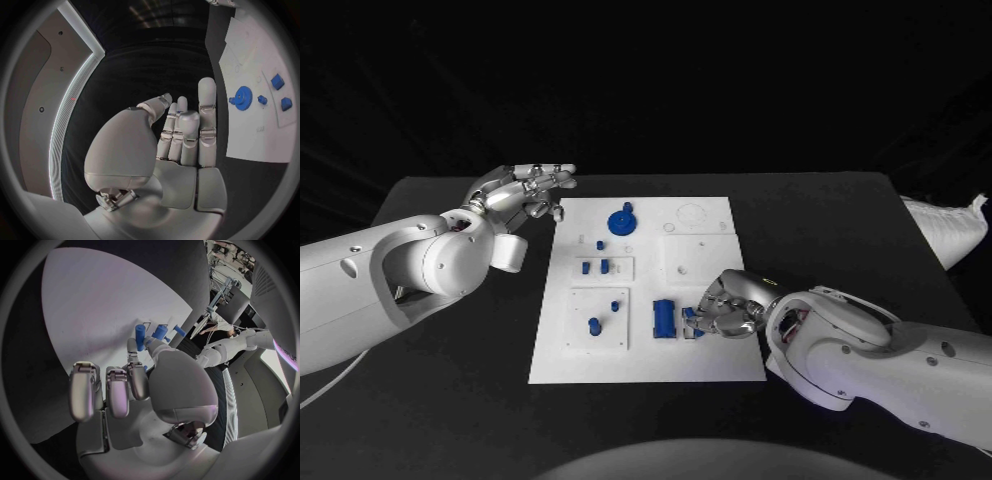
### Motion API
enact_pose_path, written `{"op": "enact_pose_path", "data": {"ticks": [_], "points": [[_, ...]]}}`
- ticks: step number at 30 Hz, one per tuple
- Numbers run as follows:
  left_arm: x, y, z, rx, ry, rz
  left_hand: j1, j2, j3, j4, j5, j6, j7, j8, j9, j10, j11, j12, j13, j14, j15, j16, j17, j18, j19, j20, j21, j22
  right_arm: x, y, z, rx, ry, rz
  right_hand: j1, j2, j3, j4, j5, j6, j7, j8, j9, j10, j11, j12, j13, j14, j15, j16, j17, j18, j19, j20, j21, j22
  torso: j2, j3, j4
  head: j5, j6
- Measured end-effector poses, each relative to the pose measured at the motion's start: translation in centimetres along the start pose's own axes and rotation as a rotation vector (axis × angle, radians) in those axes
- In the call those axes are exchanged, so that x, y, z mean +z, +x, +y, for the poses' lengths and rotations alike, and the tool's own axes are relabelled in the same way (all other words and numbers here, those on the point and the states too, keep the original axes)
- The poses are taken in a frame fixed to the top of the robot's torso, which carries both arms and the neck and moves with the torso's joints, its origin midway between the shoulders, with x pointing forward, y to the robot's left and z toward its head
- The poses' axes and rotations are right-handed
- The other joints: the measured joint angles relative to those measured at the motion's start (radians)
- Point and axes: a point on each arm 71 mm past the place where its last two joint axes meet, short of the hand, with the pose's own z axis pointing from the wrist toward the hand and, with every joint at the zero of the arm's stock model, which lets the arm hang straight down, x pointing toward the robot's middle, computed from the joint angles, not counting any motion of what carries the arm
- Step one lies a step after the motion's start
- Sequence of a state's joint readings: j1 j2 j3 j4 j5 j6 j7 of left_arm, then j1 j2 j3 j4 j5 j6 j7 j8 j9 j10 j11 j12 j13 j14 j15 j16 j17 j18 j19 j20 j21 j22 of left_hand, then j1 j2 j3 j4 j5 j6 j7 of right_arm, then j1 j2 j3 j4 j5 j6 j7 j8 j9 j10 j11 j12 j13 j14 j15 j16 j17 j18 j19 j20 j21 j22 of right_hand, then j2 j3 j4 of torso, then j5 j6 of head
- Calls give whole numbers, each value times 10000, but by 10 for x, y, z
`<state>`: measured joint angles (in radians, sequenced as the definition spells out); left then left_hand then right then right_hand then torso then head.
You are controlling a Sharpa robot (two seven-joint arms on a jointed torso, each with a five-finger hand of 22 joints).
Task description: Assemble the parts on the task board
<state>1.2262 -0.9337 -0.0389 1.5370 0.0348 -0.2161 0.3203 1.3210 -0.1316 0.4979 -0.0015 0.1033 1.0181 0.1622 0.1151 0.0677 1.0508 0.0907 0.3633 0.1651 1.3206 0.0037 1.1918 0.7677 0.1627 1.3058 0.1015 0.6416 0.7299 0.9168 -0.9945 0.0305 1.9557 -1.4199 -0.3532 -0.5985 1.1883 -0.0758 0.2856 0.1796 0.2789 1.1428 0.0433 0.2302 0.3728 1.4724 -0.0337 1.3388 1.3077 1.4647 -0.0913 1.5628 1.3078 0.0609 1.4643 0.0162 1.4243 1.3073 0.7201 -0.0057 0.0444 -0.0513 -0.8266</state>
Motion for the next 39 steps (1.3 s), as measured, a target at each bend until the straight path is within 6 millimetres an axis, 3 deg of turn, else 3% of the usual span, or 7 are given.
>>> {"op": "enact_pose_path", "data": {"ticks": [20,39], "points": [[0,1,0,24,18,22,-1,78,0,0,0,0,0,0,0,0,0,56,11,0,0,0,1,0,0,0,0,0,4,3,1,22,73,274,-475,218,-275,275,22,170,-60,2,42,-1,0,0,-1,0,0,0,-2,-1,0,0,0,7,-1,-3,11,-35,8],[0,1,0,33,16,32,-1,78,0,0,0,0,0,0,0,0,0,56,9,0,0,0,1,0,0,0,0,1,4,3,-1,-61,145,318,-988,47,-903,687,269,204,-25,-6,159,-1,0,0,-3,0,0,0,-3,0,38,-37,0,4,-4,2,1,-18,-5]]}}
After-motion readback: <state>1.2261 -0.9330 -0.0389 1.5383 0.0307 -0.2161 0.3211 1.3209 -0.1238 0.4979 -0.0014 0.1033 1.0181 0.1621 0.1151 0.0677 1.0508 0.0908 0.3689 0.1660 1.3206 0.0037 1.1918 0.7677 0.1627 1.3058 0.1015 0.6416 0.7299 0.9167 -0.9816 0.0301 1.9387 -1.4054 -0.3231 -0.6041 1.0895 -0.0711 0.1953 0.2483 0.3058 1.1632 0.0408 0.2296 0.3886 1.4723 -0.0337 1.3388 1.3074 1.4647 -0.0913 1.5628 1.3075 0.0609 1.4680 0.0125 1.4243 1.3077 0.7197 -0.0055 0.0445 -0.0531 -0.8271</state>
